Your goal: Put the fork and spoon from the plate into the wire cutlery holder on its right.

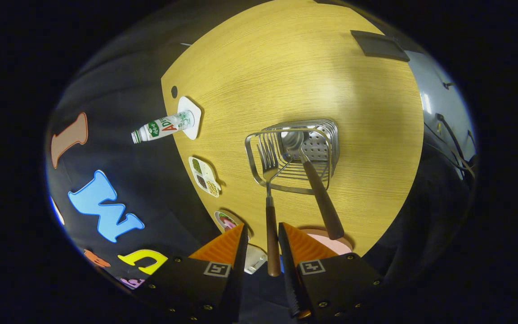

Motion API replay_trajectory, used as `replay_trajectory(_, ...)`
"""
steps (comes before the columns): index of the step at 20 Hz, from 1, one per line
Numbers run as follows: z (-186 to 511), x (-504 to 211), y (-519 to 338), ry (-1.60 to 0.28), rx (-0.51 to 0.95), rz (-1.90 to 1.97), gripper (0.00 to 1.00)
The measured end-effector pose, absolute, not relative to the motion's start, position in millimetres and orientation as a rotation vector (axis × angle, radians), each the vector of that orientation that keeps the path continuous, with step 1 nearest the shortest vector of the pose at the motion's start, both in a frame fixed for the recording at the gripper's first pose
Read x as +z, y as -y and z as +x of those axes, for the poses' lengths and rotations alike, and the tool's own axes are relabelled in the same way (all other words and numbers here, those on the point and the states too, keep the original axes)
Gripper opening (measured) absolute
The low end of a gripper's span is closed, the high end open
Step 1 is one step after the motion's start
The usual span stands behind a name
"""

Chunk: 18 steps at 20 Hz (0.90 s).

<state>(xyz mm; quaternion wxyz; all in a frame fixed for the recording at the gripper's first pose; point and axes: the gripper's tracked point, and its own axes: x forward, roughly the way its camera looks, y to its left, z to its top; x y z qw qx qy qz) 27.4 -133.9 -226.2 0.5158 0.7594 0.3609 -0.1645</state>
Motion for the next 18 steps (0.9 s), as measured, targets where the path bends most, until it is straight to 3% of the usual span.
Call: replay_trajectory(18, 25.0, -222.1, 138.3, -0.814, -0.433, 1.829, 0.41)
